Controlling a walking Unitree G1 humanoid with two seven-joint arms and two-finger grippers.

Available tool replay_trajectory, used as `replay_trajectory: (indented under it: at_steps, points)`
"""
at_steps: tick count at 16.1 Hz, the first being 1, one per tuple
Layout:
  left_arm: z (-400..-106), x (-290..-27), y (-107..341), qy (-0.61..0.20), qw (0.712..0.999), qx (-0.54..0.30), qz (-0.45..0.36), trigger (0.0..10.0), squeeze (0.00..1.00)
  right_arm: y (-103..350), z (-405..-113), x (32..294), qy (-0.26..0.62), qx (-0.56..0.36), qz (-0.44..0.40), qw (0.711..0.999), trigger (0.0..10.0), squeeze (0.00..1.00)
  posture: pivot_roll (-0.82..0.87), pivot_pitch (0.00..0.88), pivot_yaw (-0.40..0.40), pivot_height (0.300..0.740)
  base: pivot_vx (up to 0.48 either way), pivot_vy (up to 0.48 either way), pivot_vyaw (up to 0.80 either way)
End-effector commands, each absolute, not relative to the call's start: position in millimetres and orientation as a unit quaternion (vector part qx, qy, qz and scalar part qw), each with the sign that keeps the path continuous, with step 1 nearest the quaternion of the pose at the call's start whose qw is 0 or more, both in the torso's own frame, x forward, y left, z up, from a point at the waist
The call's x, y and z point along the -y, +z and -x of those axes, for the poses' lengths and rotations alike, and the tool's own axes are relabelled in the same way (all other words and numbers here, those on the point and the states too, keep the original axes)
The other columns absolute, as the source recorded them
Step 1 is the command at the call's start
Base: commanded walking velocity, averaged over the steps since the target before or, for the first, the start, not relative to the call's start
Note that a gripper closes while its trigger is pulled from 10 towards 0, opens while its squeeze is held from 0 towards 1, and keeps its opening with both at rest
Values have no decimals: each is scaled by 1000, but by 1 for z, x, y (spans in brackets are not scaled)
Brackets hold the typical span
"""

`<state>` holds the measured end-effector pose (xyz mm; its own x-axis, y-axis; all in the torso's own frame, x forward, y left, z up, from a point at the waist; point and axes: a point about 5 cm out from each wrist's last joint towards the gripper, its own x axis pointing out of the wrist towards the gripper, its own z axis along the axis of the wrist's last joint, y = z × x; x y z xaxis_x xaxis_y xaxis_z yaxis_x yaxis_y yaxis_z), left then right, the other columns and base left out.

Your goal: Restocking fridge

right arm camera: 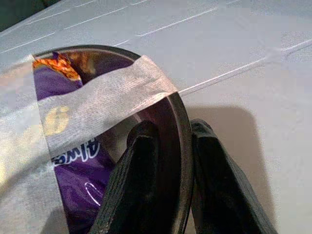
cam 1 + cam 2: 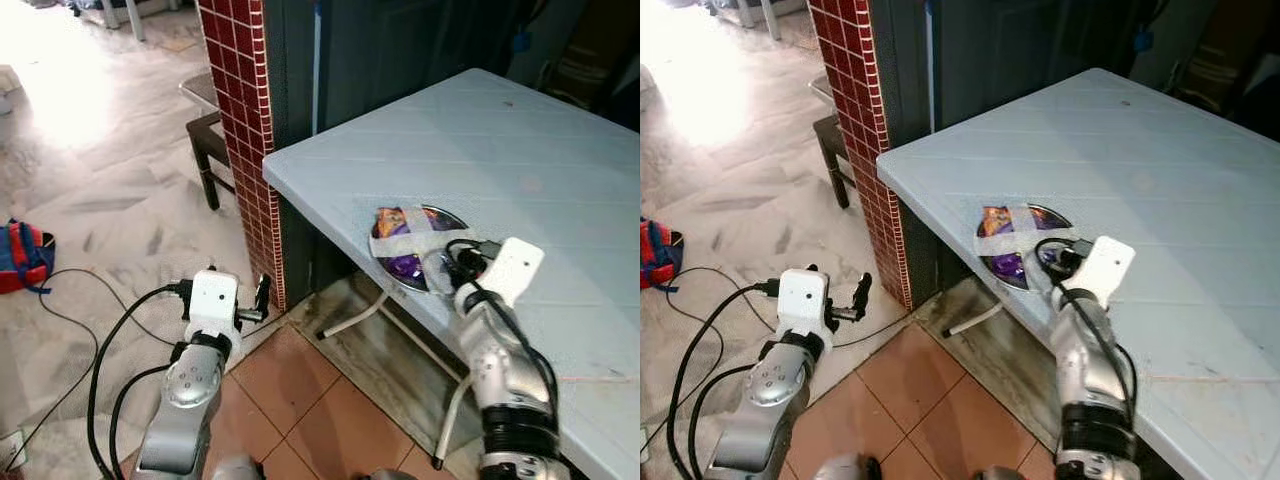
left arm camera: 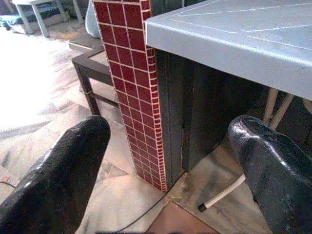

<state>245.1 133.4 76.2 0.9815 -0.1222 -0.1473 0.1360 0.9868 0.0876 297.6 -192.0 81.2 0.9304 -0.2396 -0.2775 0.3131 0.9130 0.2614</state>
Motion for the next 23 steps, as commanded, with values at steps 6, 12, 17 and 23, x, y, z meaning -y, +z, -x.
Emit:
replay_trajectory:
  at_steps: [6, 12, 17, 23]
  points:
    - [-247, -132, 76, -69, 994, -72, -49, 10000, 0, 87, -301, 183, -102, -101, -108, 984, 10000, 0, 70, 2, 7, 740, 0, 0, 0]
    - [-248, -130, 76, -69, 994, -72, -49, 10000, 0, 88, -303, 183, -99, -94, -103, 985, 10000, 0, 68, 0, 2, 740, -169, 0, 467]
    - [-249, -130, 76, -67, 994, -70, -49, 10000, 0, 89, -305, 185, -101, -92, -102, 985, 10000, 0, 69, 0, 0, 740, -329, 0, 800]
    - [-249, -130, 75, -67, 994, -71, -48, 10000, 0, 88, -305, 184, -103, -93, -111, 984, 10000, 0, 68, 0, -1, 740, -312, 0, 97]
